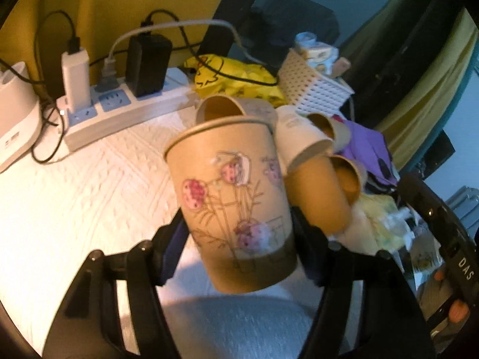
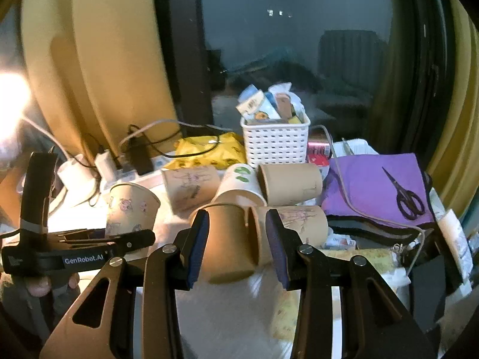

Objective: Flip cup upright
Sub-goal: 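Carry the cup over the gray mat with the left tool while the right tool approaches, then grasp the cup rim with the right tool while the left tool opens and releases it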

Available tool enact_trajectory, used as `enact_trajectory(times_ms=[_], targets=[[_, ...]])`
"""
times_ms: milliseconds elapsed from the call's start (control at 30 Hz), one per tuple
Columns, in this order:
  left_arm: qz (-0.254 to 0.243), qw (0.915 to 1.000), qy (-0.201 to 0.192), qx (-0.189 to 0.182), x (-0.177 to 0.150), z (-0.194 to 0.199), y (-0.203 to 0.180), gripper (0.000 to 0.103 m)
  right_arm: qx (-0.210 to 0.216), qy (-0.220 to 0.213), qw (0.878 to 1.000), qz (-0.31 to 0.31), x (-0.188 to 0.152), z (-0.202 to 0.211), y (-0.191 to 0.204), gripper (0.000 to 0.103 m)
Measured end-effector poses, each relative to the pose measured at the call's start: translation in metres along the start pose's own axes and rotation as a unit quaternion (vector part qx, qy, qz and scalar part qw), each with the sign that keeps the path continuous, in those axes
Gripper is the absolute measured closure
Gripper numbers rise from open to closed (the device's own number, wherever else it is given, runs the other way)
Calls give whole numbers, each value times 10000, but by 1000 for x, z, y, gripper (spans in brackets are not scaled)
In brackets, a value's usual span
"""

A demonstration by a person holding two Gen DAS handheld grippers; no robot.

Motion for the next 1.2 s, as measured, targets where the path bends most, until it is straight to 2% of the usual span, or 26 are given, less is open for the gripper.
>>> enact_trajectory(times_ms=[67,200,567,667,833,933,1000,1200], targets=[[-39,9999,-44,-104,0,9,-6,37,34,-39,10000,35,2,13,9,62],[-447,9985,-171,-258,-14,44,-19,37,203,-97,9997,-57,-2,38,26,62],[-1237,9880,-766,-519,-59,136,-42,37,619,-29,9980,-100,-41,114,86,61],[-1431,9834,-962,-561,-77,162,-46,37,677,-65,9976,-122,-46,143,99,41],[-1515,9800,-1133,-622,-106,198,-45,37,807,-177,9965,-103,-51,191,124,39],[-1584,9758,-1333,-708,-123,223,-43,37,1058,-146,9942,-100,-57,211,144,38],[-1622,9727,-1456,-796,-132,237,-42,37,1267,-74,9919,-112,-63,221,157,32],[-2159,9534,-1840,-1024,-148,269,-38,37,1797,207,9832,-251,-82,238,188,30]])
Point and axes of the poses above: each gripper's, at about its wrist camera, not at the fingertips, and z roughly against the way its jaws point, y to its left, x to its top, the point moved 8 cm from there along -z, roughly the way its jaws point, and after that the axes turned 9 degrees about -y, right-handed, at the moved point
